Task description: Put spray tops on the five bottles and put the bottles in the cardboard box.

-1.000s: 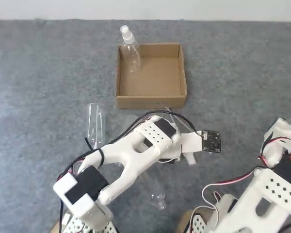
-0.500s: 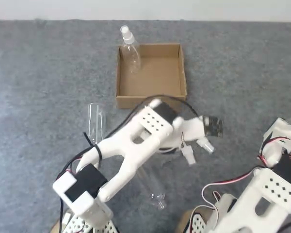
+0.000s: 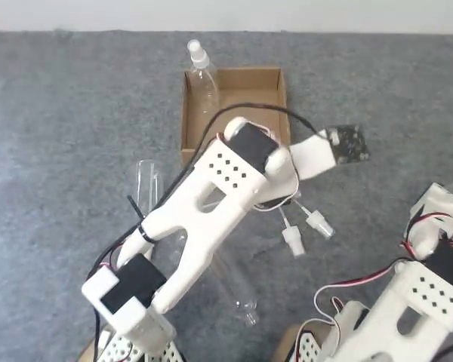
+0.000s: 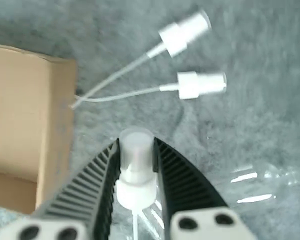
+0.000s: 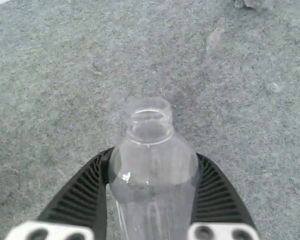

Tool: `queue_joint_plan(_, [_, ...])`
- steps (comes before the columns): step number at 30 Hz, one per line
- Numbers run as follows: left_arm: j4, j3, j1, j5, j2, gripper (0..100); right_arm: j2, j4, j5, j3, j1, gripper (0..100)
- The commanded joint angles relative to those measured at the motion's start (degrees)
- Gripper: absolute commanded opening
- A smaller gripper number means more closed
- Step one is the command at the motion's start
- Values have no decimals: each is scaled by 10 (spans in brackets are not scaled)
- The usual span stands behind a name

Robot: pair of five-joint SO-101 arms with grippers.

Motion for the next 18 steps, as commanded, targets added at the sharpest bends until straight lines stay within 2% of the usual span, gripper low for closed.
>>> queue_joint_plan(1, [37,-100,-4,43,-14,13,-19,-11,0,-10,4,80])
queue_joint_plan(9, [52,-182,-4,116,-28,13,-19,-7,0,-10,-45,80])
queue_joint_plan(18, [50,-185,-4,157,-171,13,-19,-7,0,-9,-108,80])
